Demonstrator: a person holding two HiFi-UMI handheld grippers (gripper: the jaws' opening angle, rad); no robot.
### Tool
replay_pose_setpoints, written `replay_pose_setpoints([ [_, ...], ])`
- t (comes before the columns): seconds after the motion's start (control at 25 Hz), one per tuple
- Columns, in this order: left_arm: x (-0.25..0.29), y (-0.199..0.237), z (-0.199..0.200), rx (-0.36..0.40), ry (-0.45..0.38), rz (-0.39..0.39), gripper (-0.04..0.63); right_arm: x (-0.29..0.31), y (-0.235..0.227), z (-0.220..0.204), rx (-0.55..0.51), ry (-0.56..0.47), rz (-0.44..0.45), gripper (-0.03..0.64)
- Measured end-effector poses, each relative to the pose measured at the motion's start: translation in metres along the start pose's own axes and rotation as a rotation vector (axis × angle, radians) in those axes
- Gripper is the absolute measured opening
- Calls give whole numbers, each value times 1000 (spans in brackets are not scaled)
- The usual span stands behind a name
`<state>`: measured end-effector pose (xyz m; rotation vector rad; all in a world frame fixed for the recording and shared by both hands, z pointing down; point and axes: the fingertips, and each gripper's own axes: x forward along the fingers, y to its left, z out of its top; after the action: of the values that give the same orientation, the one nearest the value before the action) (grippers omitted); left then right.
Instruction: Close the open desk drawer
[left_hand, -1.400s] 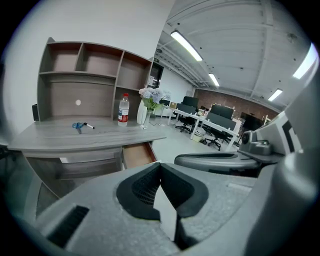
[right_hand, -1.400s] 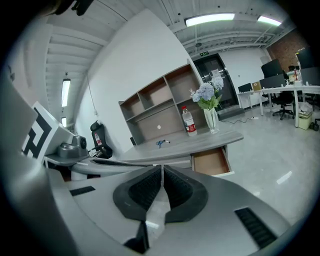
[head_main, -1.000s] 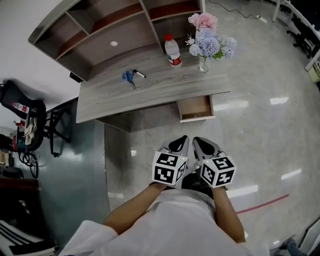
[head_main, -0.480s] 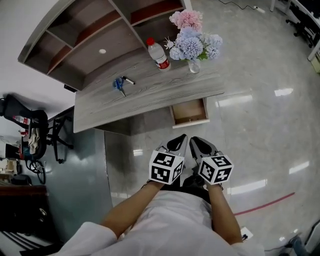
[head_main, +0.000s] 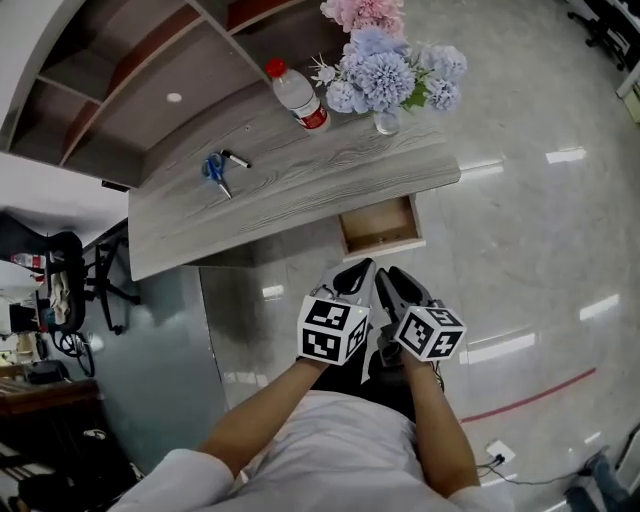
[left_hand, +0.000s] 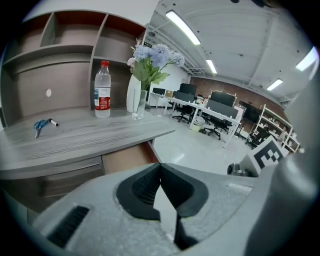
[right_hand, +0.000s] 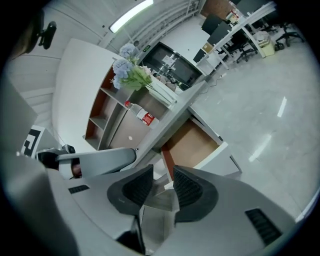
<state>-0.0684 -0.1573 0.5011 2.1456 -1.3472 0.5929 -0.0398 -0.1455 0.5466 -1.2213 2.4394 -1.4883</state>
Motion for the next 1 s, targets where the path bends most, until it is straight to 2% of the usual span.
replay_pose_setpoints([
  [0.28,19,14,-5,11,19,-21,4,22,-28,-6,98,-48,-38,121],
  [0.68,39,23,-3,23,57,-61,3,50,-75,-20,328,-81,-135,195],
  [1.0,46,34,-8,39,90,-74,3,76,-91,-27,443,-100,-142,195],
])
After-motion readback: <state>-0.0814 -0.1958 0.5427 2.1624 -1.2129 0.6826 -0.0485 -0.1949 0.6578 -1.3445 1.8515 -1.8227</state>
